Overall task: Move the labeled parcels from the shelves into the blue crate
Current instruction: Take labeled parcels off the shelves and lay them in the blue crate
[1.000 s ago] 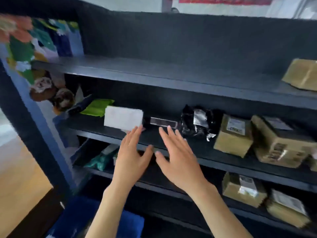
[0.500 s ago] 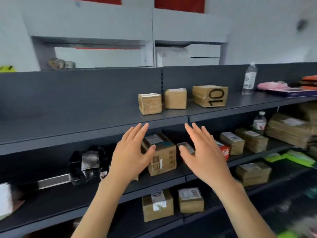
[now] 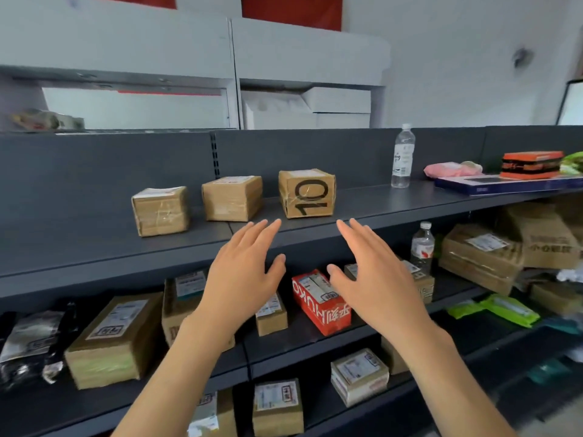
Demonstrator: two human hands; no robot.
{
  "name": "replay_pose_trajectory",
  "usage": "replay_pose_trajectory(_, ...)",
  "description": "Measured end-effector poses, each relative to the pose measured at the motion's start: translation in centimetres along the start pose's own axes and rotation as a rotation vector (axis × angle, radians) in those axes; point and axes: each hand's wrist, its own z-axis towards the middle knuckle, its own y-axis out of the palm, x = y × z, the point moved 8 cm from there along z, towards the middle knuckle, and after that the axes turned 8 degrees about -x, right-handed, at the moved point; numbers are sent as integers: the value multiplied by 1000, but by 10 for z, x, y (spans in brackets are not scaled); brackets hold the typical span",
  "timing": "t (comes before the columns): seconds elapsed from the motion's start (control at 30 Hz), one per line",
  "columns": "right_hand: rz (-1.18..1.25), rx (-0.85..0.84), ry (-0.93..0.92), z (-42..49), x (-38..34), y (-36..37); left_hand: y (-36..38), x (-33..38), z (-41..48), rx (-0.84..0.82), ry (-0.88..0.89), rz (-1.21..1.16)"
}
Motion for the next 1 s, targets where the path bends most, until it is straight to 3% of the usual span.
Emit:
replay_pose_trajectory(0.17,9,-16,-63,44,12,6,-4,-14,41,41,-17,91)
replay_pose_trajectory(0.37,-3,-7,-82,105,26,12,-16,-81,111,9,-150,154)
replay_pose_trajectory(0.63,7,51,-16,197,61,3,-31,-162,178,35,-397,-74)
replay_pose_trajectory(0.8,325,132,50,244,79,18,-12,-191,201,-125,-529,5)
replay_pose_trajectory(0.9,594,-40,174,260,92,51,-3,-191,205,-185,-583,50)
replay_pose_trajectory(1.0,875,-220,269,267,97,78,4,-182,207,-224,-604,-103)
